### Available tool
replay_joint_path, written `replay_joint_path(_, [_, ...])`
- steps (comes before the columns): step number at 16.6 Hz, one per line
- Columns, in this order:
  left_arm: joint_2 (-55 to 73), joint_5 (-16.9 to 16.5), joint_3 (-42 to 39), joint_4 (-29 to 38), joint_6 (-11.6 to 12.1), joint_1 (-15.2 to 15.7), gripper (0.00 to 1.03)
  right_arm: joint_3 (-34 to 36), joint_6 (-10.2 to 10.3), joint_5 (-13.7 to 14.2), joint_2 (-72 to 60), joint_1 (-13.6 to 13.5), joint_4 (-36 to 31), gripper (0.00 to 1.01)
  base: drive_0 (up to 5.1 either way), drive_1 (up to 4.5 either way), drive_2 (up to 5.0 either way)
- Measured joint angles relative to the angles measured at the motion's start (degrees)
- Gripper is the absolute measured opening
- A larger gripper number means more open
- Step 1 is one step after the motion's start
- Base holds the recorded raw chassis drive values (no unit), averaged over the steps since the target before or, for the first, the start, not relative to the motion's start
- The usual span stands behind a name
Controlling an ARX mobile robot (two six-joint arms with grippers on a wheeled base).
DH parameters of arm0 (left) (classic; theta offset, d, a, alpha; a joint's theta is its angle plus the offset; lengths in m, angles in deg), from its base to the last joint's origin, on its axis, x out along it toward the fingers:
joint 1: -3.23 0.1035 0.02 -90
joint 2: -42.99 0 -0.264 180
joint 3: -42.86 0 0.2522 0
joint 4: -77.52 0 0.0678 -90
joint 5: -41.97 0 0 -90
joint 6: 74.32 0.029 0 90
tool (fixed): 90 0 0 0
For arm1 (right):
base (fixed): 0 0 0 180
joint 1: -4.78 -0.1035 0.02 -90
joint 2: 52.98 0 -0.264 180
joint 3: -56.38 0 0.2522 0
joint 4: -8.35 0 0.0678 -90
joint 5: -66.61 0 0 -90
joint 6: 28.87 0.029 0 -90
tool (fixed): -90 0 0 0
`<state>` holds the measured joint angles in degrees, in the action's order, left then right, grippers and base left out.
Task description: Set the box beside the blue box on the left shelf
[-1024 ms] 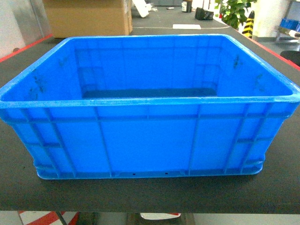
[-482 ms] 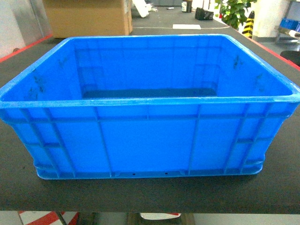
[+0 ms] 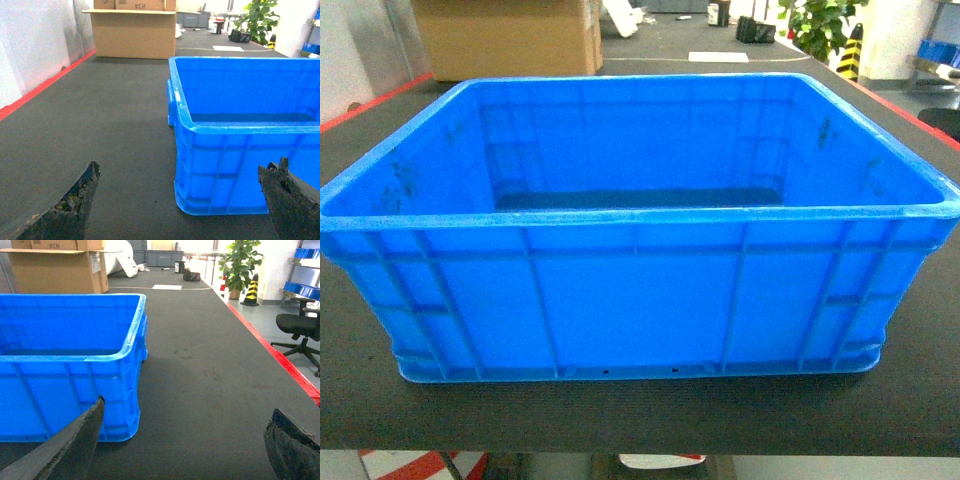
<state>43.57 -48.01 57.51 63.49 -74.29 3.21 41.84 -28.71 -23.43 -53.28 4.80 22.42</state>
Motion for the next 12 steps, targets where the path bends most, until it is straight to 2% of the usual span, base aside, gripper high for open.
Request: replay_joint_path(12, [0.0,0.0,0.0,0.0,0.0,0.0,0.98,0.0,0.0,0.0,0.0,0.0,0.0,0.98,0.0,0.0,0.0])
